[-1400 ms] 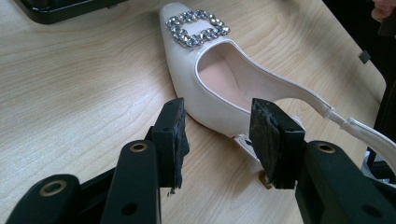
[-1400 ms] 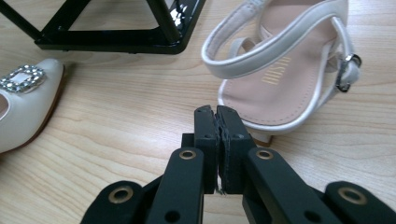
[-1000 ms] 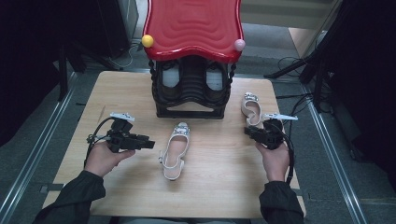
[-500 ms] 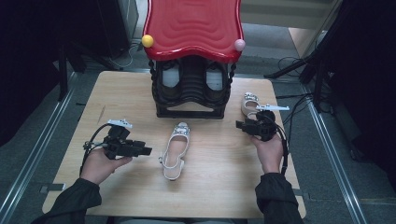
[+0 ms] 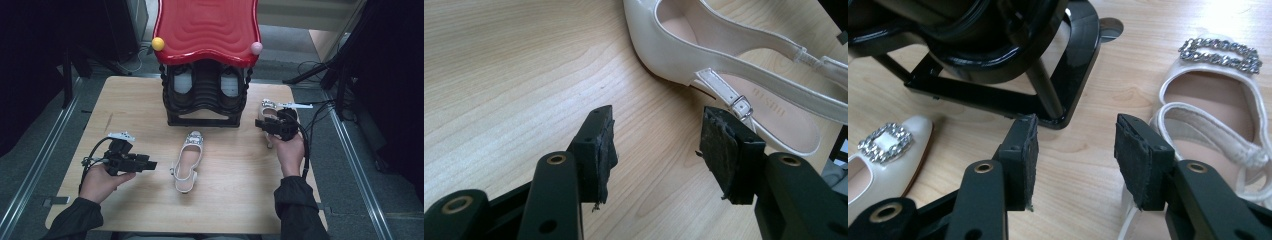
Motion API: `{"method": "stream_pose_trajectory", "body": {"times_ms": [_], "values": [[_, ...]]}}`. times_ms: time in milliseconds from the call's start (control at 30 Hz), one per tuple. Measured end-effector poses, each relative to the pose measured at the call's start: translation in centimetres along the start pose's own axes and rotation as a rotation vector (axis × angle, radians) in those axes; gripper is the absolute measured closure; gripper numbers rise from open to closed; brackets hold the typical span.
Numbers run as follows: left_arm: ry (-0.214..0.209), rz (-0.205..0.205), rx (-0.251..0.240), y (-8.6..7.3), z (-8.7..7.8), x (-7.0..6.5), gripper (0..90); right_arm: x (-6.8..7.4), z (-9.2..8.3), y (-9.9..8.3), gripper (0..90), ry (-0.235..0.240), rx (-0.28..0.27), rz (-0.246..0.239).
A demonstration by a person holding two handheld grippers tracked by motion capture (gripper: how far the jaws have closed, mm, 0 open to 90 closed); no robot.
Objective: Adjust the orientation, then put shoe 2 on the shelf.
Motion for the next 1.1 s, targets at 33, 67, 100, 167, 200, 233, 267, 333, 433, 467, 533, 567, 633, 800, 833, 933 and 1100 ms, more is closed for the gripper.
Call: {"method": "stream_pose_trajectory", "body": {"times_ms": [33,67,100,167,200,233,267,333,433,467,533,567,633,800,833,933,1100], "values": [[0.001,0.0,0.0,0.0,0.0,0.0,48.0,-0.1,0.0,0.1,53.6,-0.002,-0.001,0.0],[0.004,0.001,0.001,-0.1,0.0,0.0,48.0,-0.2,0.0,0.2,53.8,-0.002,-0.001,0.002],[0.004,0.001,0.001,-0.1,0.0,0.0,48.0,-0.3,0.0,0.2,54.1,-0.005,-0.006,0.003],[0.003,0.002,0.002,-0.2,0.0,0.0,48.0,-0.6,0.0,0.3,54.5,-0.006,-0.008,0.007],[0.002,-0.002,-0.001,-0.3,0.0,-0.1,48.0,-0.7,0.0,0.4,54.6,-0.007,-0.008,0.012],[0.006,0.001,0.001,-0.3,0.0,-0.1,48.0,-0.9,-0.1,0.5,54.9,-0.009,-0.01,0.014],[0.007,0.003,0.002,-0.3,0.0,0.0,47.9,-1.1,-0.2,0.5,55.4,-0.011,-0.019,0.019],[0.005,0.0,-0.001,-0.4,-0.1,0.0,47.9,-1.5,-0.2,0.7,55.8,-0.017,-0.026,0.024],[0.005,-0.006,-0.011,-0.5,-0.3,0.0,47.8,-2.1,-0.3,1.1,56.4,-0.027,-0.036,0.033],[0.004,-0.008,-0.013,-0.6,-0.4,0.1,47.8,-2.3,-0.3,1.1,56.4,-0.031,-0.04,0.038],[0.007,-0.009,-0.017,-0.7,-0.5,0.2,47.8,-2.8,-0.3,1.2,56.6,-0.036,-0.041,0.047],[0.007,-0.013,-0.017,-0.8,-0.6,0.2,47.8,-3.0,-0.3,1.2,56.8,-0.04,-0.046,0.054],[0.01,-0.016,-0.018,-0.9,-0.7,0.3,47.8,-3.4,-0.3,1.2,57.1,-0.047,-0.052,0.063],[0.014,-0.024,-0.021,-1.2,-0.9,0.4,47.8,-4.1,0.2,0.9,58.2,-0.061,-0.054,0.082],[0.018,-0.022,-0.021,-1.2,-1.0,0.4,47.8,-4.1,0.4,0.8,58.5,-0.061,-0.046,0.087],[0.024,-0.027,-0.028,-1.4,-1.1,0.5,47.8,-4.2,1.0,0.5,59.3,-0.059,-0.031,0.086],[0.026,-0.035,-0.024,-1.6,-1.2,0.7,47.7,-3.5,-0.3,2.0,59.9,-0.059,-0.101,0.071]]}}
Point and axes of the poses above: each handheld gripper's, and its own axes: z roughly forward along the jaws, y roughly out of its top, x roughly to its left, the point moved 2 cm from there along z, roughly forward along the jaws, and after that the axes turned 10 degrees about -z, right-handed, at the moved point
